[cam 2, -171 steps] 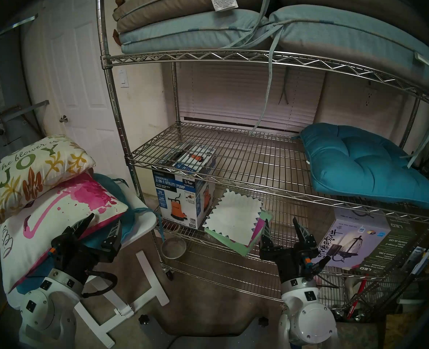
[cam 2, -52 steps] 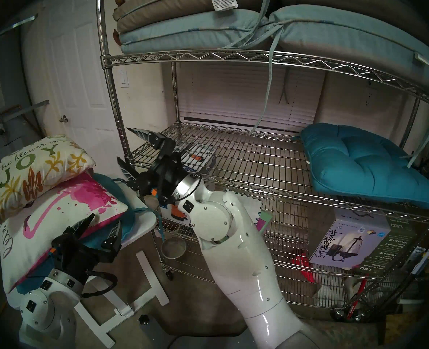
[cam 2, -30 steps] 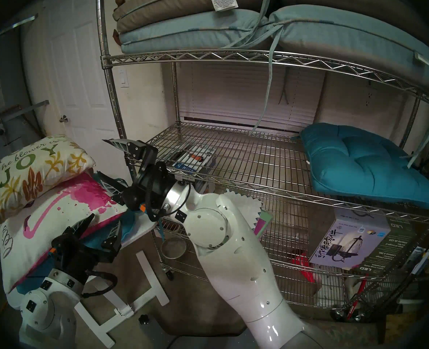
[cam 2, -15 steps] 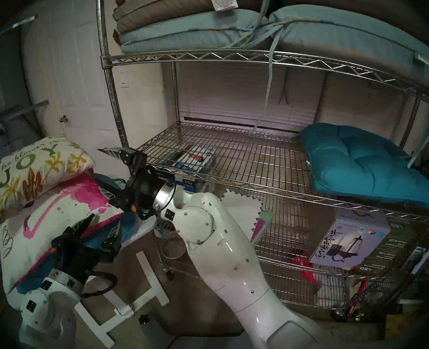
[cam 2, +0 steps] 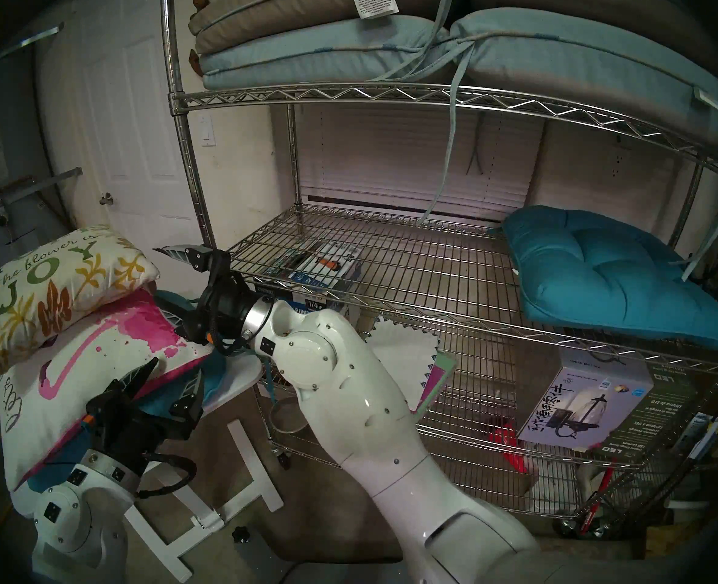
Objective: Put cushion on the shelf
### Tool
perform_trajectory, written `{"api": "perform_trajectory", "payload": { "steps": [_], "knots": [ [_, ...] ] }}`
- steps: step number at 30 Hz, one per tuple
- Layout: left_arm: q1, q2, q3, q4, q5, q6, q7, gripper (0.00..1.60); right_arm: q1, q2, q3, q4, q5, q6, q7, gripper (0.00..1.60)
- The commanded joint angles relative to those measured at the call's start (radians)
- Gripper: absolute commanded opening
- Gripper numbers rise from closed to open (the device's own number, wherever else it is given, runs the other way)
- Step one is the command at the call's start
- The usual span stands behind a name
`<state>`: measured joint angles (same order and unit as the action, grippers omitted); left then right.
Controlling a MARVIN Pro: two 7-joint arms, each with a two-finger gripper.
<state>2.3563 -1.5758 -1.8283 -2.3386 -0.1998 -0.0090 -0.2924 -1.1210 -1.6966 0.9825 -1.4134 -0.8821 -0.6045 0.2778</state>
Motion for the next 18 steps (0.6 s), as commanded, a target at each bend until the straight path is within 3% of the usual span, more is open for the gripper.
{"api": "perform_trajectory", "payload": {
  "steps": [1,18],
  "knots": [
    [-0.001,-0.002,0.001,-0.02,0.001,-0.003,0.001,1.6,0.076,-0.068,-0.007,0.031,-0.003,-0.015,-0.025,1.6],
    [0.0,-0.002,0.001,-0.021,0.001,-0.003,0.002,1.6,0.149,-0.112,-0.028,0.188,-0.052,-0.068,-0.069,1.6]
  ]
}}
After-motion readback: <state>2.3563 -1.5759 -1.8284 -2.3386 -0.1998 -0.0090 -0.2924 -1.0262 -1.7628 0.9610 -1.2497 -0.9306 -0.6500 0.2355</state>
